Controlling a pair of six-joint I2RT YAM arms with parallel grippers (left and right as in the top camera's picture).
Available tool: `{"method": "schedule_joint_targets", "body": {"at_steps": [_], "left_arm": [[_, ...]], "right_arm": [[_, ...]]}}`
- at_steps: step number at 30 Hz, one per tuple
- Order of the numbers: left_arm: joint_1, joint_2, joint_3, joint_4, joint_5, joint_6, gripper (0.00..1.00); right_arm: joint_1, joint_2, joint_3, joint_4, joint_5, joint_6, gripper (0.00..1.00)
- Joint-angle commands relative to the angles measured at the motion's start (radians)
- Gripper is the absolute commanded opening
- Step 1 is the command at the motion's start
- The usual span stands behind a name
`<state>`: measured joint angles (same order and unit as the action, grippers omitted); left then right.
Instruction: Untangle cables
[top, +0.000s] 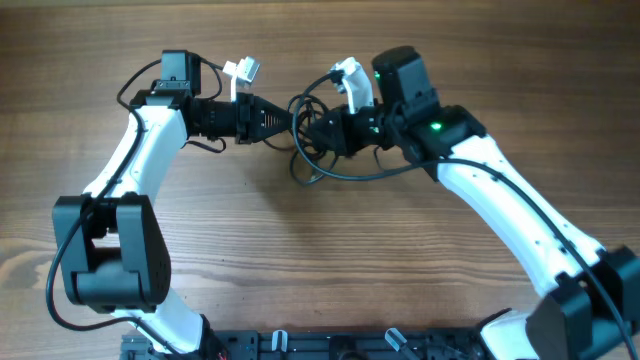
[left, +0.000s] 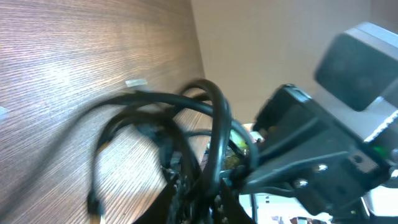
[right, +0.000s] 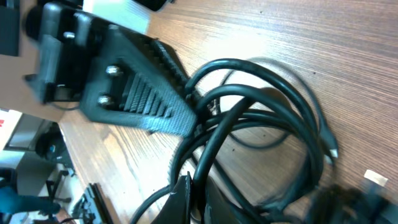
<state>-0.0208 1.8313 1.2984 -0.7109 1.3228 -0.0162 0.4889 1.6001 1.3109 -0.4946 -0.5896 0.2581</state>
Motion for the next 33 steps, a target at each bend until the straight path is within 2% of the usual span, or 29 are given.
{"method": "schedule_joint_targets", "body": {"at_steps": [1, 3, 8, 15, 23, 26, 33], "left_arm": [[-0.005, -0.019, 0.011, -0.004, -0.055, 0.000, 0.04], [-0.005, -0.019, 0.011, -0.008, -0.097, 0.000, 0.04], [-0.010, -0.019, 0.011, -0.049, -0.279, 0.000, 0.04], [-0.012, -0.018, 0.011, -0.085, -0.435, 0.000, 0.04], [-0.012, -0.018, 0.011, -0.103, -0.452, 0.000, 0.04], [-0.012, -0.018, 0.011, -0.129, -0.515, 0.000, 0.04], [-0.012, -0.018, 0.011, -0.170, -0.600, 0.000, 0.04]], "right_arm": [[-0.002, -0.035, 0.005, -0.048, 0.028, 0.004, 0.04], [-0.008, -0.036, 0.006, -0.042, 0.014, 0.007, 0.04], [-0.011, -0.062, 0.014, 0.048, -0.196, 0.003, 0.04], [-0.067, -0.167, 0.016, 0.127, -0.180, 0.007, 0.04], [-0.158, -0.264, 0.016, 0.225, 0.139, 0.008, 0.04], [-0.159, -0.284, 0.016, 0.294, 0.311, 0.008, 0.04], [-0.159, -0.323, 0.016, 0.322, 0.860, 0.003, 0.04]]}}
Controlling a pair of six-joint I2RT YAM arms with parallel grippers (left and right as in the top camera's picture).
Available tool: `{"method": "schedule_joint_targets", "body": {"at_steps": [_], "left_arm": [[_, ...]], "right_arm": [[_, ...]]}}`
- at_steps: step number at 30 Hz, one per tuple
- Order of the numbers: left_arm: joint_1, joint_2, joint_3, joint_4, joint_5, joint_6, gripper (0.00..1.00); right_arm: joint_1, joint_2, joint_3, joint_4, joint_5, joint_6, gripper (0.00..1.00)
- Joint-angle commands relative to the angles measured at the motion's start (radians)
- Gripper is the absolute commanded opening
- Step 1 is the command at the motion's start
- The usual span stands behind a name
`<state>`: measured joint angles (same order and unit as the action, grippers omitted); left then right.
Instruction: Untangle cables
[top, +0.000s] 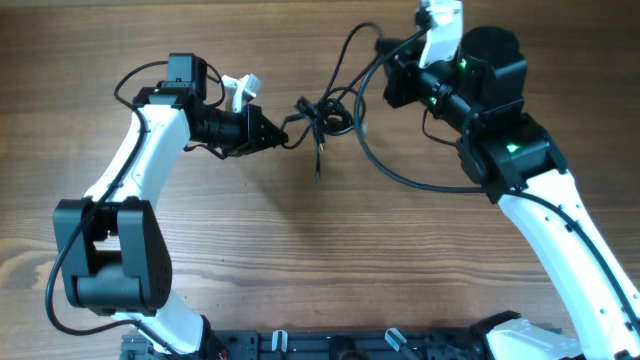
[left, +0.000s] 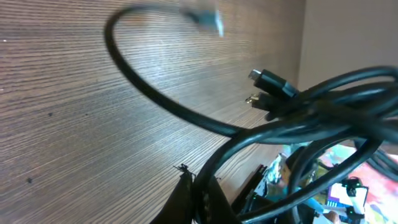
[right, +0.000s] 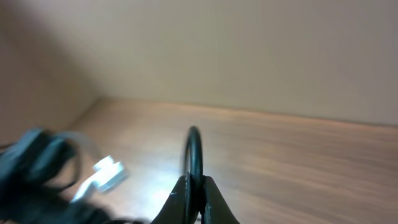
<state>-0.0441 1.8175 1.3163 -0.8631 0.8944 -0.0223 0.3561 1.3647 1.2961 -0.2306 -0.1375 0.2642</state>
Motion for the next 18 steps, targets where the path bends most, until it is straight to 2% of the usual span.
{"method": "schedule_joint_targets", "body": {"at_steps": [1, 5, 9, 10, 14, 18], "left_arm": [[0.011, -0.005, -0.007, -0.017, -0.171, 0.006, 0.04], [0.011, -0.005, -0.007, -0.017, -0.174, 0.006, 0.04], [0.011, -0.005, -0.007, -0.017, -0.174, 0.006, 0.04], [0.011, -0.005, -0.007, -0.017, -0.174, 0.006, 0.04], [0.011, -0.005, -0.007, -0.021, -0.174, 0.006, 0.04], [0.008, -0.005, -0.007, -0.042, -0.174, -0.013, 0.04]], "right_arm": [[-0.027, -0.089, 0.031, 0.058, 0.436, -0.012, 0.04], [-0.027, -0.087, 0.031, -0.025, 0.351, -0.035, 0.04], [-0.026, -0.055, 0.031, -0.198, 0.008, -0.048, 0.04], [-0.025, -0.021, 0.031, -0.275, -0.156, -0.055, 0.04], [0.011, 0.096, 0.031, -0.424, -0.313, -0.059, 0.06], [0.046, 0.204, 0.031, -0.482, -0.310, -0.077, 0.22]]}}
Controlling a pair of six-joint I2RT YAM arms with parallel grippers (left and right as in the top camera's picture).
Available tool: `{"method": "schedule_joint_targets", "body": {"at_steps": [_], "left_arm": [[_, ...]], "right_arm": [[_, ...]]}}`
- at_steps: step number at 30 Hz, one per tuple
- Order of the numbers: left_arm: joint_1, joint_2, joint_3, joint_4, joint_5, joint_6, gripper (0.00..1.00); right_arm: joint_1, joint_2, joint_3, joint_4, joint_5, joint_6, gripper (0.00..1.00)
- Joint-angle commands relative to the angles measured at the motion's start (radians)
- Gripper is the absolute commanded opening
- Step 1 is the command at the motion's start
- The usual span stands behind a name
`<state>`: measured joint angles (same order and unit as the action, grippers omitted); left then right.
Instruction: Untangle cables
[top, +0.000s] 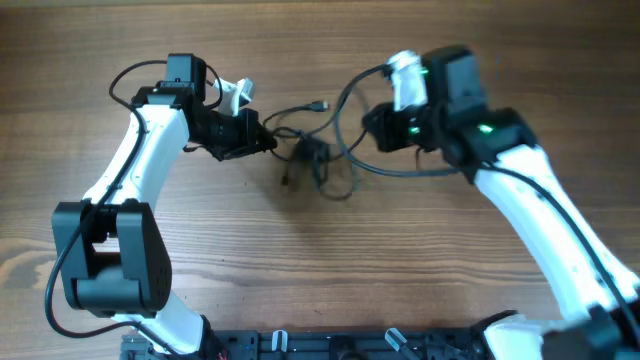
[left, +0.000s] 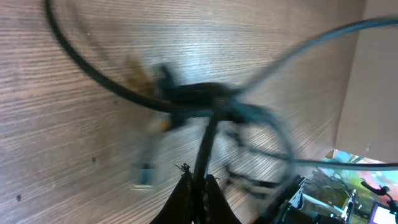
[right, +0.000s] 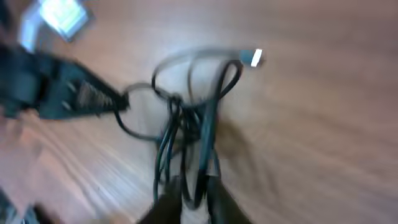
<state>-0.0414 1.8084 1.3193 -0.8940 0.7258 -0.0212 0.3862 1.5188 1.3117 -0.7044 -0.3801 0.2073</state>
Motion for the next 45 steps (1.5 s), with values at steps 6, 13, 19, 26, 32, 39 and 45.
{"method": "schedule_joint_targets", "body": {"at_steps": [6, 13, 19, 26, 32, 39, 45], "left_arm": [[-0.055, 0.005, -0.010, -0.004, -0.027, -0.120, 0.04], [-0.119, 0.005, -0.010, 0.034, -0.118, -0.227, 0.04], [-0.119, 0.005, -0.010, 0.034, -0.141, -0.226, 0.04], [-0.119, 0.005, -0.010, 0.034, -0.142, -0.226, 0.04], [-0.119, 0.005, -0.010, 0.034, -0.141, -0.226, 0.04], [-0.119, 0.005, -0.010, 0.034, -0.141, -0.226, 0.04], [-0.119, 0.005, -0.010, 0.033, -0.141, -0.226, 0.04]], "right_arm": [[0.016, 0.060, 0.015, 0.003, -0.066, 0.024, 0.56], [0.016, 0.060, 0.015, 0.012, -0.071, 0.068, 0.66], [0.016, 0.060, 0.015, -0.020, 0.238, 0.010, 0.61], [0.014, 0.037, 0.064, -0.061, 0.217, -0.018, 0.63], [0.021, 0.023, 0.169, -0.072, -0.035, -0.104, 0.65], [0.091, 0.155, 0.167, -0.183, -0.037, -0.161, 0.64], [0.154, 0.329, 0.167, -0.187, -0.035, -0.187, 0.61]]}}
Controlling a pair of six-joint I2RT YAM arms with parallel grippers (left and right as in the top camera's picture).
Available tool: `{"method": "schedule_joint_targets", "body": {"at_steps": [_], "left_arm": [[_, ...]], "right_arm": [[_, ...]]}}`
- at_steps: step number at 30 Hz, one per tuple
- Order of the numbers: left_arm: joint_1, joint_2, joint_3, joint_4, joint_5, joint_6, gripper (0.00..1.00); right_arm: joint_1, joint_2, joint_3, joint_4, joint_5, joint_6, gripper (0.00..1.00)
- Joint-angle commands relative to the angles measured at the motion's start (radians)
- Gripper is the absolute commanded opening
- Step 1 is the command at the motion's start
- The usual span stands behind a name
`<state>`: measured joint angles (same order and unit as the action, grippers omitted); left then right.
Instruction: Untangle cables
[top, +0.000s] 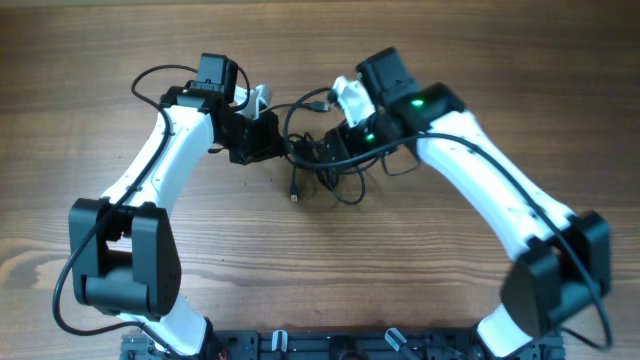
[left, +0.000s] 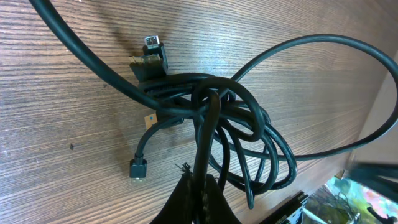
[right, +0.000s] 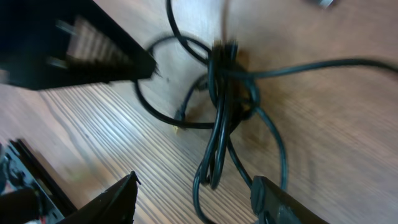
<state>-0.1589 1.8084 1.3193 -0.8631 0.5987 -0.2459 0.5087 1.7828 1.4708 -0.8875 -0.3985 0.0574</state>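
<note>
A knot of black cables (top: 318, 160) lies on the wooden table between my two arms. In the left wrist view the knot (left: 211, 102) sits just ahead of my left gripper (left: 199, 186), which is shut on one strand running into it. My left gripper (top: 276, 147) is at the knot's left side. My right gripper (top: 328, 148) hangs over the knot from the right, open. The right wrist view shows its fingers (right: 118, 199) wide apart with the cable bundle (right: 224, 93) between and beyond them, untouched. A loose plug (top: 293, 196) trails toward the front.
Another connector end (top: 322, 101) points toward the far edge. Two plugs (left: 149, 56) lie beside the knot in the left wrist view. A black rail (top: 330, 345) runs along the table's front edge. Bare wood table (top: 300, 270) spreads in front of the tangle.
My right gripper was shut on a strand to the right of the tangle; now it is open and sits closer, over the knot. The left gripper still grips its strand, shifted slightly right.
Both grippers were shut on the tangle, close together. Then my right gripper was up at the far edge with a strand drawn out. Then it was back down near the middle with the tangle looser. Now it has let go and stands open above the knot.
</note>
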Motion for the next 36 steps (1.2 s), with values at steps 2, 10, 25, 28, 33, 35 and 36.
{"method": "schedule_joint_targets", "body": {"at_steps": [2, 10, 25, 28, 33, 35, 36], "left_arm": [[-0.002, 0.005, -0.010, 0.002, -0.014, -0.002, 0.04], [-0.002, 0.005, -0.010, 0.002, -0.014, -0.002, 0.04], [-0.002, 0.005, -0.010, 0.000, -0.014, -0.002, 0.04], [-0.002, 0.005, -0.010, -0.006, -0.018, -0.001, 0.04], [-0.002, 0.005, -0.010, -0.005, -0.018, -0.001, 0.04], [-0.002, 0.005, -0.010, -0.005, -0.018, -0.001, 0.04], [-0.002, 0.005, -0.010, -0.005, -0.018, -0.001, 0.04]], "right_arm": [[0.045, 0.109, 0.008, -0.002, 0.003, -0.034, 0.58], [0.048, 0.165, 0.008, 0.077, 0.020, -0.027, 0.36], [0.005, 0.041, 0.082, 0.167, 0.210, 0.163, 0.04], [-0.011, -0.064, 0.083, 0.198, 0.371, 0.277, 0.04], [-0.016, -0.169, 0.083, 0.202, 0.574, 0.320, 0.04], [-0.016, -0.191, 0.083, 0.208, 0.580, 0.344, 0.04], [-0.016, -0.206, 0.083, 0.216, 0.568, 0.346, 0.04]]}}
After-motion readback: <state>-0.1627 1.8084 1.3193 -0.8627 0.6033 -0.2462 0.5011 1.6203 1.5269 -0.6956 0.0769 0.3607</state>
